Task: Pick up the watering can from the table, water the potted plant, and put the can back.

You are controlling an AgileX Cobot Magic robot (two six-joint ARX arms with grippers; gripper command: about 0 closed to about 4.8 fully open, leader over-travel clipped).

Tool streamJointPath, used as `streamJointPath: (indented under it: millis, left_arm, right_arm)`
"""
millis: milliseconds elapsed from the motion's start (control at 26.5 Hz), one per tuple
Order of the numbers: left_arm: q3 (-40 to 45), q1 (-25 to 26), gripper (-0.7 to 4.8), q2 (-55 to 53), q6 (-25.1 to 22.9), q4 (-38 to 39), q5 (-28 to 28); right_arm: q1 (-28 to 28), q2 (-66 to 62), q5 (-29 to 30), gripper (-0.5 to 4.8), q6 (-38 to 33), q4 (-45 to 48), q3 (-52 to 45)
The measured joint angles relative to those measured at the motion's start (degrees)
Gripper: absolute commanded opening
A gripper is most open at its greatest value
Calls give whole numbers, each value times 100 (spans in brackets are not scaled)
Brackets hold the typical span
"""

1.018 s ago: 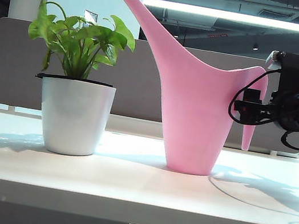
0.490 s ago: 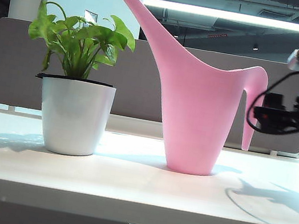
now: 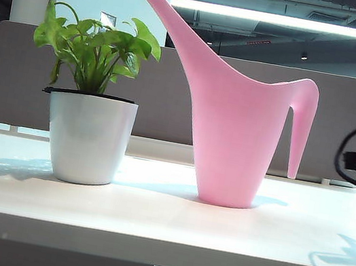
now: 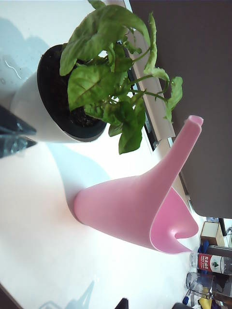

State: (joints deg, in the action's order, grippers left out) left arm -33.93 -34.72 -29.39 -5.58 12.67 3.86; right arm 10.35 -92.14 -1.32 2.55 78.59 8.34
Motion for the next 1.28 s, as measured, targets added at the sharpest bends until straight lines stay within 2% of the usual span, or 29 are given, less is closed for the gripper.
streamJointPath:
  millis: [603, 830, 905, 981, 1131, 1282]
  left_arm:
    - [0, 0, 4, 2, 0, 0, 0]
    - [0, 0, 4, 0, 0, 0, 0]
    - [0, -2, 4, 0, 0, 7, 0]
    - [0, 0, 4, 0, 0, 2, 2]
    - [0, 0, 4, 2, 0, 2, 2]
    - [0, 0, 4, 2, 0, 7, 2]
  right_arm:
    - [2, 479, 26, -6, -308, 0, -614]
    - [2, 1683, 11, -6, -365, -81, -800]
    - [2, 2269, 9, -6, -389, -549, -800]
    - [2, 3268, 4, -6, -428, -1644, -796]
    - [2, 4688, 2, -6, -431, -3121, -791]
    - [4, 6325, -35, -6, -422, -5086, -791]
